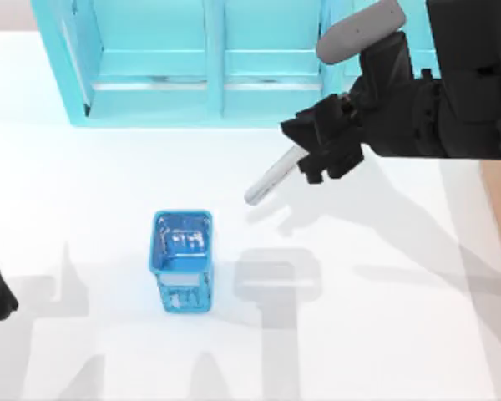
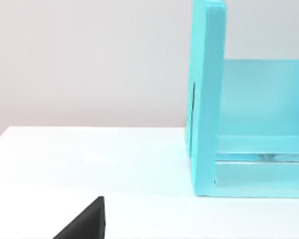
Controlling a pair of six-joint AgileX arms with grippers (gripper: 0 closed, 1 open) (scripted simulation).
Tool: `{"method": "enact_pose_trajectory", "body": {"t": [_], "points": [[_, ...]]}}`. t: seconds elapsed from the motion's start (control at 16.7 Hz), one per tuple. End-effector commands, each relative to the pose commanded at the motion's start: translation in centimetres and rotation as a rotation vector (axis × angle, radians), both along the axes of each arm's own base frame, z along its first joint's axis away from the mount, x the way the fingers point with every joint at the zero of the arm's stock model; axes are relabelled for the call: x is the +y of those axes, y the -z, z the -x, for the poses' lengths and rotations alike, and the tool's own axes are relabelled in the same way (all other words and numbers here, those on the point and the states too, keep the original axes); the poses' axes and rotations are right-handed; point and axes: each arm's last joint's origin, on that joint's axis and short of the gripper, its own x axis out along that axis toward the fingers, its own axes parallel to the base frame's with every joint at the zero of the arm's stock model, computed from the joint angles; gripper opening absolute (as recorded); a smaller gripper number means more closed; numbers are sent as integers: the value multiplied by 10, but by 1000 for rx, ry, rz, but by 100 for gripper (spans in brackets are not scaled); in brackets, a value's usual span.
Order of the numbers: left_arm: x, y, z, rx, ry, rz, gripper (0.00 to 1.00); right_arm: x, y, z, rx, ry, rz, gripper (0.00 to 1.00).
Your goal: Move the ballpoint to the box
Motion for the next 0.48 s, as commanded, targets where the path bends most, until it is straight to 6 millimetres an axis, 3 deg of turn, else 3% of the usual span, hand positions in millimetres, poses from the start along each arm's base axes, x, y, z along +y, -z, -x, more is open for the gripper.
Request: {"method": "enact_pose_trajectory", "body": {"t": [0.24, 0.36, 0.48], "points": [[0, 0, 0, 0, 0, 0, 100, -7, -3, -7, -2, 21, 23, 0], [0, 0, 0, 0, 0, 0, 100, -29, -9, -19, 1, 72, 73, 0], [0, 0, 0, 0, 0, 0, 100, -63, -18, -30, 19, 149, 142, 0]]}}
